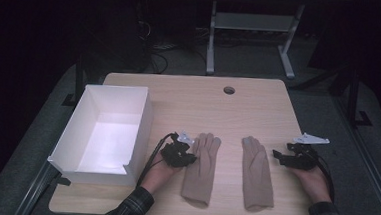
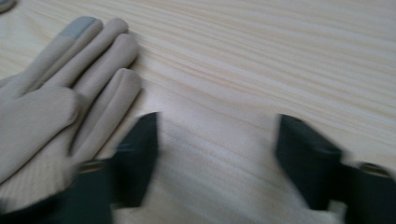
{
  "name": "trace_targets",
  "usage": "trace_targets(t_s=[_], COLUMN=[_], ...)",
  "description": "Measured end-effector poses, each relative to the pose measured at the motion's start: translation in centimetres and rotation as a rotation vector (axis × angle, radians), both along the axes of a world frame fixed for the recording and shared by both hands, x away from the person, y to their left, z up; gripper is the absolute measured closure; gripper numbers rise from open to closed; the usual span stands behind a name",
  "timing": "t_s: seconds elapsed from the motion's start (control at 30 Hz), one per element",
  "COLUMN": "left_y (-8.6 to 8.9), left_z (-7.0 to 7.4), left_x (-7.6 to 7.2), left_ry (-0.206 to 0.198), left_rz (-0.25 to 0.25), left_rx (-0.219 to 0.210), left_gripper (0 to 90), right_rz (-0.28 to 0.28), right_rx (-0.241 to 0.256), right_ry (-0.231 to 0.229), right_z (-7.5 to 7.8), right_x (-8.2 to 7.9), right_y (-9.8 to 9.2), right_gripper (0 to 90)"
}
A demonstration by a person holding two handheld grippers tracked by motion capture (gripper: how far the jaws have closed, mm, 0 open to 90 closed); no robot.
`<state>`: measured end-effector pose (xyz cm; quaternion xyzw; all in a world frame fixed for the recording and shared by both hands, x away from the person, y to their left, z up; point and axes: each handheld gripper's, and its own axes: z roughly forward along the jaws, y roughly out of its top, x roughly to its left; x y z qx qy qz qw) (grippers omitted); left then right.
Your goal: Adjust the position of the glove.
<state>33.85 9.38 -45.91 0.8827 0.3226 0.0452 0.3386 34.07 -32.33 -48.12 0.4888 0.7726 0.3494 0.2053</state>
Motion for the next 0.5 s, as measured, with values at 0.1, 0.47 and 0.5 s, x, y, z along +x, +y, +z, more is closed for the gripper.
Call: trace_targets(t_s=[0.1,0.47,0.5], left_y=[0.3,1.1,1.1], left_z=[0.1,0.9,1.0], left_x=[0.2,0.5,0.5], left_ry=[0.020,0.055,0.059], left_rz=[0.012,0.027,0.029], left_rx=[-0.044,-0.175,-0.182], left_gripper=[85.6,86.0,86.0], right_rz=[0.031,0.246,0.251], right_rx=[0.028,0.058,0.058], right_ry=[0.016,0.093,0.107], right_z=[0.7,1.9,1.8], right_x=[-0.5,-4.4,-4.5], right_y=[-0.2,1.3,1.5], right_gripper=[61.4,89.9,89.9])
